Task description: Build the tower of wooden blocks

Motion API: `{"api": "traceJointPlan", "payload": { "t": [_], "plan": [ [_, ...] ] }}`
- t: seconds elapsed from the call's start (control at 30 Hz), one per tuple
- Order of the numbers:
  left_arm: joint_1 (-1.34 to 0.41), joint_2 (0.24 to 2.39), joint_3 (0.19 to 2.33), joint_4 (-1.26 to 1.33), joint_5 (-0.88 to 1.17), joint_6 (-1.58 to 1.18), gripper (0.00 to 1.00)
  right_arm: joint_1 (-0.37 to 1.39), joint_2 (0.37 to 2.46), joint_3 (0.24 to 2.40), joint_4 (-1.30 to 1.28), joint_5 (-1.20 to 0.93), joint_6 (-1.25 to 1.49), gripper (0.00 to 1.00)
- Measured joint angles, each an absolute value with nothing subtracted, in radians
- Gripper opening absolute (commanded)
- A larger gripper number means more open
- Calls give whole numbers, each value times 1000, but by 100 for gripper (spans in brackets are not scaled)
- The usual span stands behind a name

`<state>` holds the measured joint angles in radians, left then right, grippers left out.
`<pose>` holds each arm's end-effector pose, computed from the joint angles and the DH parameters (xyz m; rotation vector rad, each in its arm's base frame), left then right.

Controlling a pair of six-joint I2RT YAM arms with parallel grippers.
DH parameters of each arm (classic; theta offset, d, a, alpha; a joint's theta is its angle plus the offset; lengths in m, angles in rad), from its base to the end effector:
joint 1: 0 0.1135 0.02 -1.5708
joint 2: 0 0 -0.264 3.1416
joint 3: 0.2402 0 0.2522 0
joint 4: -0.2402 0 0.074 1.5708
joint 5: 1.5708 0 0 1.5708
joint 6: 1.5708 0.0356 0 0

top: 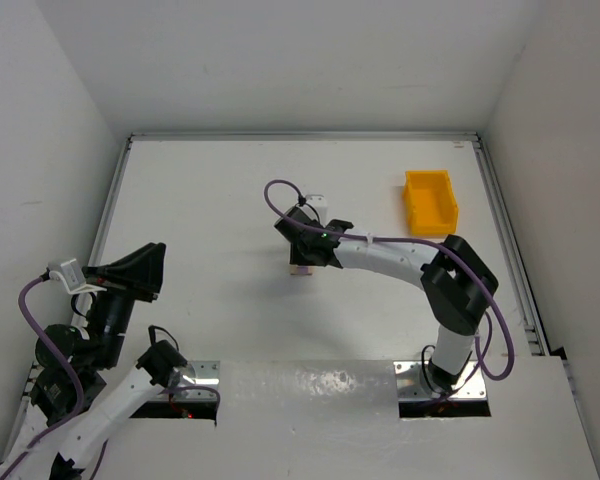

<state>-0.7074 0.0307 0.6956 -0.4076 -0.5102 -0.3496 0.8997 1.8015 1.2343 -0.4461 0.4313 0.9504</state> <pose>0.0216 0.0044 0.3467 -0.2008 1.3536 -0.5559 0.2451 0.2848 0.1993 0.2166 2.4563 0.2381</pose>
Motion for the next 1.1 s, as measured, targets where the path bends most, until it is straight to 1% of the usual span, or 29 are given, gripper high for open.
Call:
{"api": "traceJointPlan", "payload": {
  "t": [1.1],
  "plan": [
    [-707, 31, 696, -408, -504, -349, 27, 892, 1817, 1233, -445, 419, 955, 30]
  ]
}}
